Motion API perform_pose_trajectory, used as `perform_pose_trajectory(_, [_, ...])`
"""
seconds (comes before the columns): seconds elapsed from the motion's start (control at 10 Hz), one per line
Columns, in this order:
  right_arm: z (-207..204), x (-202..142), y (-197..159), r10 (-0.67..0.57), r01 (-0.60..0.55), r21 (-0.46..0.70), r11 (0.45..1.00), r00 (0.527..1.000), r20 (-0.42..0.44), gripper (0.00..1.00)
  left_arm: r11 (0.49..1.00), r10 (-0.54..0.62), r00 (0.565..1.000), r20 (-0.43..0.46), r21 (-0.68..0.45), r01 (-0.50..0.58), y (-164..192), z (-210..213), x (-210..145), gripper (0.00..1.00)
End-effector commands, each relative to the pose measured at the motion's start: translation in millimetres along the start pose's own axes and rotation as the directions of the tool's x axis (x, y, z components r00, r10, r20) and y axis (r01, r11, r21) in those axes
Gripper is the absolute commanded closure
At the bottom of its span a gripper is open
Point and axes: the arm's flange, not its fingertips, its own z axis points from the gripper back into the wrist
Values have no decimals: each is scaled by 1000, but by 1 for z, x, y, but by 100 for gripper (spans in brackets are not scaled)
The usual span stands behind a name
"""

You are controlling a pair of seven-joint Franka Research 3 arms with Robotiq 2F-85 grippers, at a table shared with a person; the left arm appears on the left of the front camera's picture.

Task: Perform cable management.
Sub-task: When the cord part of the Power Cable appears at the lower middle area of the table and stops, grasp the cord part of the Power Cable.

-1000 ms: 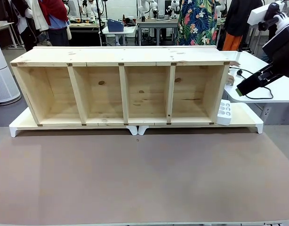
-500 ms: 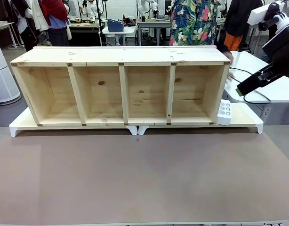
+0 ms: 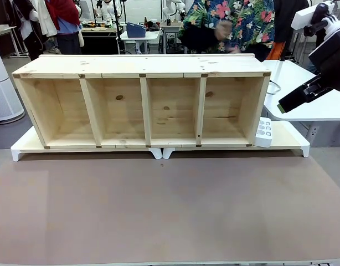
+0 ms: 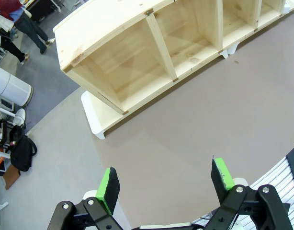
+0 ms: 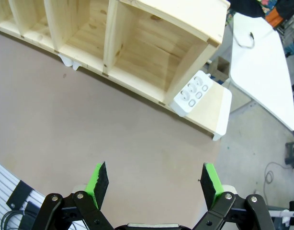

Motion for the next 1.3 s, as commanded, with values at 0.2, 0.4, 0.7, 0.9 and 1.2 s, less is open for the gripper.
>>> perform_pose_trajectory(0.2, [0, 0, 0, 0, 0, -1, 1000, 1000, -1, 0, 1000, 6, 1000, 3, 2, -6, 0, 1, 0, 0])
perform_pose_trajectory(0.4, [0, 0, 0, 0, 0, -1, 1000, 1000, -1, 0, 1000, 6, 1000, 3, 2, -6, 0, 1, 0, 0])
perform_pose_trajectory(0.7, [0, 0, 0, 0, 0, -1, 1000, 1000, -1, 0, 1000, 6, 1000, 3, 2, -6, 0, 1, 0, 0])
perform_pose_trajectory(0.9, [0, 0, 0, 0, 0, -1, 1000, 1000, -1, 0, 1000, 6, 1000, 3, 2, -6, 0, 1, 0, 0])
perform_pose_trajectory(1.2, [0, 0, 0, 0, 0, -1, 1000, 1000, -1, 0, 1000, 6, 1000, 3, 2, -6, 0, 1, 0, 0])
